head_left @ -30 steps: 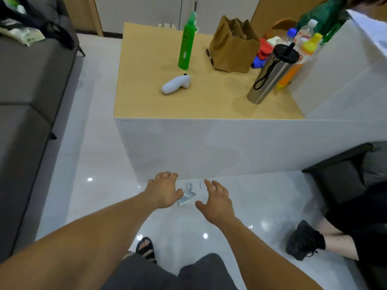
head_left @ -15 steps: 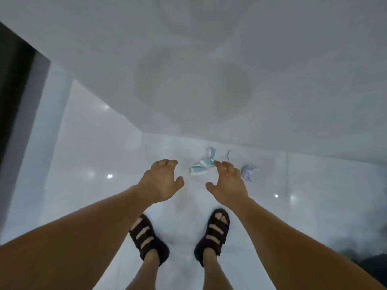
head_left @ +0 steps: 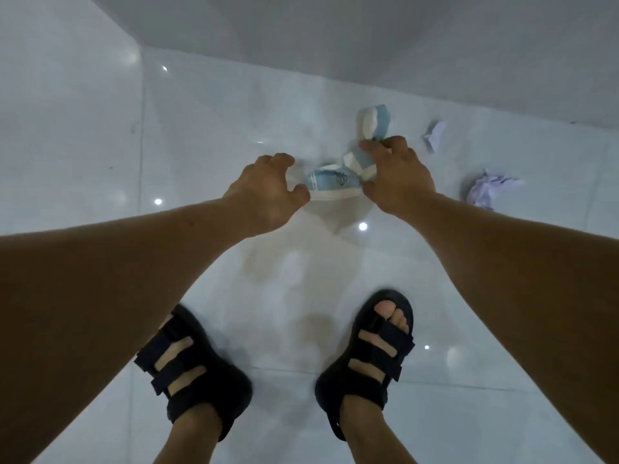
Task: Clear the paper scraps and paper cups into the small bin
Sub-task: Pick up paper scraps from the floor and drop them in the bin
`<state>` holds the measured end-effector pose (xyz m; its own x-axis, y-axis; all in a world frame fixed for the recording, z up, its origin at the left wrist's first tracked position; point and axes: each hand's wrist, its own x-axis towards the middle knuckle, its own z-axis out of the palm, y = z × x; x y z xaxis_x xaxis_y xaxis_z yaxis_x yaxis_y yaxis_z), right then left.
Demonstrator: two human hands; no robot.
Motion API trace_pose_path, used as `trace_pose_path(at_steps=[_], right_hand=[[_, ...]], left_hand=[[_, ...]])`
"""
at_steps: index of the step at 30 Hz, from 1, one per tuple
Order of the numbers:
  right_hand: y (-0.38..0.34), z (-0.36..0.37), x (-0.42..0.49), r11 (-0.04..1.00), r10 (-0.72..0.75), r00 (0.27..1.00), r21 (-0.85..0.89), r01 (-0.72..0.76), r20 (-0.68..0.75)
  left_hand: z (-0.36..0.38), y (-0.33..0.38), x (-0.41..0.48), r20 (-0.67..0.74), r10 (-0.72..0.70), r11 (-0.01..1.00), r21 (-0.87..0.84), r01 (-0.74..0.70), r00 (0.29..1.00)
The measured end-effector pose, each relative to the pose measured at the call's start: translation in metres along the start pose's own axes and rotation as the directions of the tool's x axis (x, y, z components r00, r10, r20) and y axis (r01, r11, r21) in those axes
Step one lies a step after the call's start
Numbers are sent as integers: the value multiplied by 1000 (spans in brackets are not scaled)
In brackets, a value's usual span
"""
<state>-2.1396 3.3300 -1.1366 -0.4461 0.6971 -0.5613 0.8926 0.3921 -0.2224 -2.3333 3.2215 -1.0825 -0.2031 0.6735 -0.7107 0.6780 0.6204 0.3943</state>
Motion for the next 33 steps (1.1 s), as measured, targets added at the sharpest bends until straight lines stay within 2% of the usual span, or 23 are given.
trace_pose_path(at_steps=[4, 12, 16, 19, 22, 25, 29, 33], right_hand=[[1, 12, 3, 999, 5, 997, 51, -1, -81], [-9, -10, -36, 975, 49, 997, 218, -34, -62], [-27, -32, -72, 959, -103, 986, 250, 133, -128], [-47, -41, -93, 894, -298, 937, 291, 342, -185], [-64, -37, -98, 831, -385, 902, 352, 431, -197], [-63, -24, -88, 859, -336, 932, 362, 363, -139], [-50, 5, -56, 988, -125, 992, 94, 123, 15], [-61, 34, -25, 998, -54, 998, -32, 55, 41]], left_hand=[[15, -3, 2, -15, 38, 997, -61, -39, 999], [7, 20, -19, 7, 70, 992, -101, -69, 998], [-8, 36, -31, 39, 142, 982, -130, -135, 989], [-14, 38, -43, 50, 156, 984, -95, -151, 987], [-14, 29, -50, 61, 182, 970, -173, -169, 981], [-9, 8, -52, 14, 138, 975, -176, -133, 990], [7, -32, -51, -18, 51, 993, -106, -53, 999], [23, -67, -50, -22, 8, 996, -94, -11, 1000]])
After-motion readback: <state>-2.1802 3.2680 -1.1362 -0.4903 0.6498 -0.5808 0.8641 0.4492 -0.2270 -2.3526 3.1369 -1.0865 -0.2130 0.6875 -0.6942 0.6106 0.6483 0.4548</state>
